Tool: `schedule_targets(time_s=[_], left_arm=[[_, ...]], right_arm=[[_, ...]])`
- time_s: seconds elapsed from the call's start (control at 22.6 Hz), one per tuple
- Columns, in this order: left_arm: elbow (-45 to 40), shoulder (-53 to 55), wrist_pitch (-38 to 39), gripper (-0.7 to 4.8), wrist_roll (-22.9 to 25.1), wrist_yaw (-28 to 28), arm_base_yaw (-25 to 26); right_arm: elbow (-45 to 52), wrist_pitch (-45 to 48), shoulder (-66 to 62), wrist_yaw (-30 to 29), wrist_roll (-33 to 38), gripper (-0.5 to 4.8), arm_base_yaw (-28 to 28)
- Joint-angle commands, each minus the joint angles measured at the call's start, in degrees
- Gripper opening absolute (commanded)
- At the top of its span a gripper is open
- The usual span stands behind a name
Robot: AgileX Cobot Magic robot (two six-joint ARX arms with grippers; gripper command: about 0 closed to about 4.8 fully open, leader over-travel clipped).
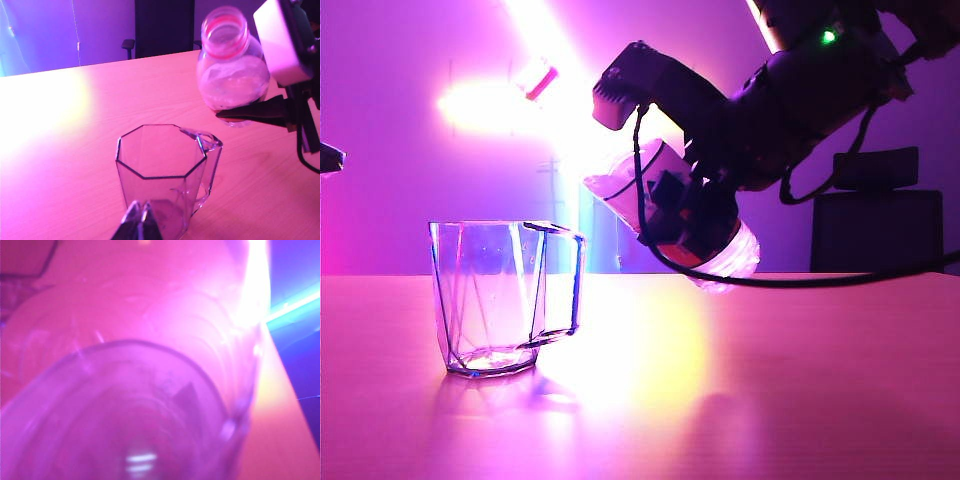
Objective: Pick up the mineral water bottle on the table and pour water into the mug until it's half full.
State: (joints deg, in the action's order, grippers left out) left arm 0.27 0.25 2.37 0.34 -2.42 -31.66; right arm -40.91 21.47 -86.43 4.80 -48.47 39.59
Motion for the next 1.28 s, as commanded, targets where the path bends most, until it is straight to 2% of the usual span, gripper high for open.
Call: schedule_targets(time_s=[0.04, 0.27, 0.53, 0.75, 1.28], left_arm=[[0.24, 0.09, -0.72, -0.02, -0.15, -0.22, -0.02], [0.24, 0.09, -0.72, -0.02, -0.15, -0.24, -0.02], [0.24, 0.09, -0.72, -0.02, -0.15, -0.22, -0.02], [0.24, 0.09, -0.72, -0.02, -0.15, -0.22, -0.02], [0.24, 0.09, -0.72, -0.02, -0.15, -0.22, -0.02]], right_arm=[[-0.7, 2.8, -0.02, 3.15, -4.39, 2.37, 0.35], [-0.7, 3.04, -0.63, 5.75, -7.41, 2.37, 0.35], [-0.72, 4.35, -0.96, 5.81, -12.24, 2.37, 0.31], [-0.79, 9.09, -2.84, 7.34, -16.28, 2.37, 0.31], [-1.49, 12.59, -4.59, 9.03, -21.22, 2.37, 0.33]])
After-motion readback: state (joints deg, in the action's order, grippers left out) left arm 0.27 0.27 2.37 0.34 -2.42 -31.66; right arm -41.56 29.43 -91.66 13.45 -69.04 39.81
